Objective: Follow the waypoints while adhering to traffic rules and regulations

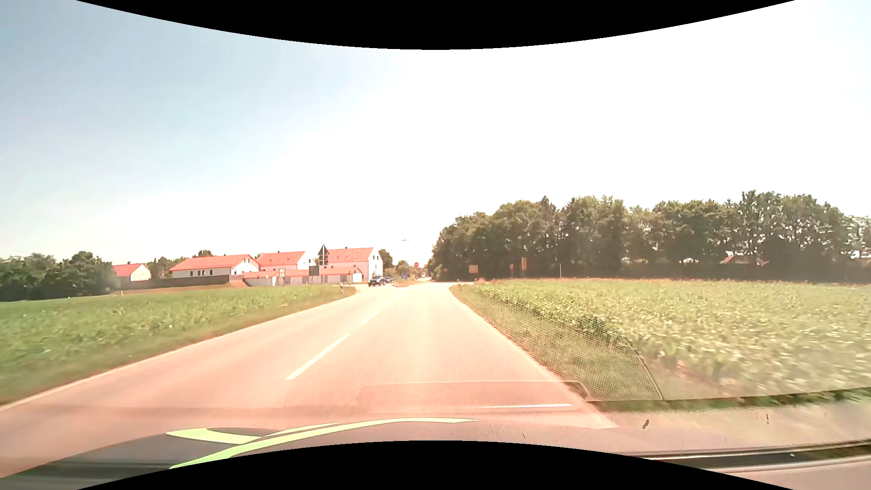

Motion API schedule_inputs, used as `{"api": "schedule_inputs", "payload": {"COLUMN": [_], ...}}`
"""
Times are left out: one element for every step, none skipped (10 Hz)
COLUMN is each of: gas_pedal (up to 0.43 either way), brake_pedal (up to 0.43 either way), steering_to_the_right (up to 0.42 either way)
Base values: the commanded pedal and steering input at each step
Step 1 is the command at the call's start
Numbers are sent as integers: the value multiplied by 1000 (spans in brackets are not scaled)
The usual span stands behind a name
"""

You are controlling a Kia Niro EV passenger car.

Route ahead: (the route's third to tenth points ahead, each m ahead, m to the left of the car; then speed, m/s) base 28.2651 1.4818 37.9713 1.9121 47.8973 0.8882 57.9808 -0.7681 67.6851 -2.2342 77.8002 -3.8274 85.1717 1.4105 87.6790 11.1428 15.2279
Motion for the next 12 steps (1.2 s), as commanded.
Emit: {"api": "schedule_inputs", "payload": {"gas_pedal": [0,0,0,0,0,0,0,0,0,0,0,0], "brake_pedal": [43,49,67,79,91,98,110,122,134,140,140,140], "steering_to_the_right": [-1,-2,-2,-2,-2,-2,-3,-2,-3,-2,-2,-3]}}
